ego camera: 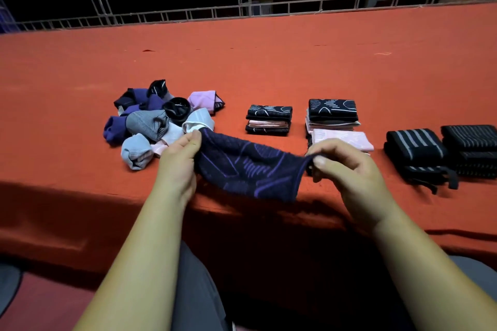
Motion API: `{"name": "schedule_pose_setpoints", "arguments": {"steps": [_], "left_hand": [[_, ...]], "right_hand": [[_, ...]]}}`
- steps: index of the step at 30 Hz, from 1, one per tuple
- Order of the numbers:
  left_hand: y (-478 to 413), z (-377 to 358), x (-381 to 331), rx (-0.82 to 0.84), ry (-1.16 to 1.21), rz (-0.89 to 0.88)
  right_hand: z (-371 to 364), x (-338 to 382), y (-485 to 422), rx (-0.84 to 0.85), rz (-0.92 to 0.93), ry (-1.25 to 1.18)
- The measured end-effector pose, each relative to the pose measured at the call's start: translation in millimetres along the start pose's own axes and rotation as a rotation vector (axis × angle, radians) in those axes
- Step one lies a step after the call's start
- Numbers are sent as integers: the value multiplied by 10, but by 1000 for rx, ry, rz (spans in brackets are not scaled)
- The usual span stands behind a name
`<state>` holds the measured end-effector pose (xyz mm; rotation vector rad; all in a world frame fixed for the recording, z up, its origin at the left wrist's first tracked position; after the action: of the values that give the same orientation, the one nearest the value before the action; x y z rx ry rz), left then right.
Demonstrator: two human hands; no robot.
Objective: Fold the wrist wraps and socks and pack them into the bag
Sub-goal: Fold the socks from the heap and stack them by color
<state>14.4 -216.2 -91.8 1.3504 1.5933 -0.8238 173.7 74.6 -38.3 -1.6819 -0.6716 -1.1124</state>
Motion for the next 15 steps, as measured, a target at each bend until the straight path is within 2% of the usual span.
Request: {"name": "schedule_pose_setpoints", "arguments": {"steps": [2, 5, 7, 10, 12, 15], "left_hand": [[144, -84, -75, 91, -43, -53], [425, -258, -227, 198, -146, -169], [616, -406, -282, 290, -166, -213], [808, -585, -249, 386, -190, -235], [876, -657, -205, 425, -204, -244], [922, -713, -188, 467, -189, -255]], "right_hand": [[-41, -21, 43, 110, -39, 25], [-169, -93, 163, 222, -116, 215], [-222, -153, 200, 196, -131, 334], [-336, -109, 170, 111, -16, 496], [-471, -172, 213, 178, -6, 589], [-507, -319, 260, 177, -157, 441]]}}
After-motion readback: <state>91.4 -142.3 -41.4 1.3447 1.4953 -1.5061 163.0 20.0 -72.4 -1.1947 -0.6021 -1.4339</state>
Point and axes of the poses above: each hand's wrist, its own y-axis away from the middle knuckle, its own z-axis out of the back of the hand, x = y × z, the point moved 10 cm from there along -y, towards the middle knuckle, and after that the axes turned 14 degrees about -x, right-handed, at the moved point
